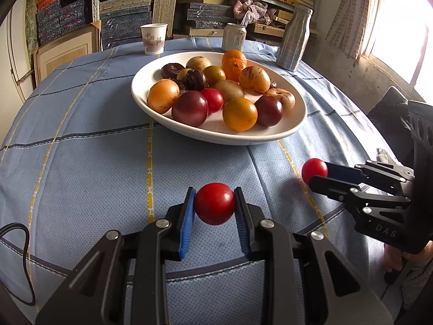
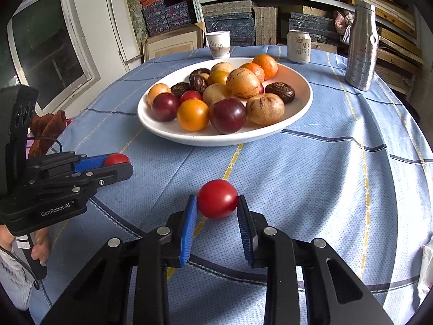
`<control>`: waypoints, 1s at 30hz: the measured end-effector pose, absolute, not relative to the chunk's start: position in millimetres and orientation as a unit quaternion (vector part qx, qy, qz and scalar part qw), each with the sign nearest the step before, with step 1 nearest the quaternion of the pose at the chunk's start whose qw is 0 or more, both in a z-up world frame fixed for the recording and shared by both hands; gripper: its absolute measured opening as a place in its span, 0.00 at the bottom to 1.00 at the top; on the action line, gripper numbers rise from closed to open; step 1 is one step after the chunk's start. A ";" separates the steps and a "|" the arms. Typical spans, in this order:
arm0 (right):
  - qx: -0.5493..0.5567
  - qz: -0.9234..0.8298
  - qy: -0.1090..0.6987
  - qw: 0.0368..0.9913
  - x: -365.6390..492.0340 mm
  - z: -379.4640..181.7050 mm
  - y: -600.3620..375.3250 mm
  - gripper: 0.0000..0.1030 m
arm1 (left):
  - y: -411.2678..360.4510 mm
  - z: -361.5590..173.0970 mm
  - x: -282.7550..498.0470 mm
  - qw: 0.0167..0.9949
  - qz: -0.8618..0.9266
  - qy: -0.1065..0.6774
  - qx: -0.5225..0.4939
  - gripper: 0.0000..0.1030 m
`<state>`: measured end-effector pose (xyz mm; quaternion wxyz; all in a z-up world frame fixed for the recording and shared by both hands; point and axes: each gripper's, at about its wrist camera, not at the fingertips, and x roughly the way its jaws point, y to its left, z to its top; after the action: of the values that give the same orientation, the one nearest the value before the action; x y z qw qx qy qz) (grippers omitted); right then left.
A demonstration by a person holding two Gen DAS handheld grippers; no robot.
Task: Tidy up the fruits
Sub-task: 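Grasp a red tomato with the left tool while the right tool grasps another red tomato, then carry both tomatoes over the white plate and open both tools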
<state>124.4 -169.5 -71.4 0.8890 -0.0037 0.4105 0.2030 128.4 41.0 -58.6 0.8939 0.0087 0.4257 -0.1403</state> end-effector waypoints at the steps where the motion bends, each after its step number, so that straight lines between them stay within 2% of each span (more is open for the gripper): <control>1: -0.002 0.204 0.408 0.890 123.3 -69.9 -170.0 0.30 | 41.0 -58.3 128.2 0.894 -0.140 0.425 0.008 0.27; 12: 0.028 0.206 0.372 0.905 110.9 -50.1 -180.4 0.30 | 51.9 -38.0 116.0 0.910 -0.134 0.393 -0.005 0.27; 24: 0.064 0.193 0.296 0.933 103.3 18.5 -217.8 0.29 | 49.9 28.3 128.0 0.945 -0.075 0.316 0.028 0.27; 30: 0.049 0.180 0.269 0.945 123.7 55.7 -219.4 0.29 | 35.3 36.8 158.2 0.950 -0.068 0.304 0.020 0.27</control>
<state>123.7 -219.4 55.7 0.9448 0.0494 0.2694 0.1799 158.2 35.3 36.8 0.9500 0.0203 0.3041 -0.0675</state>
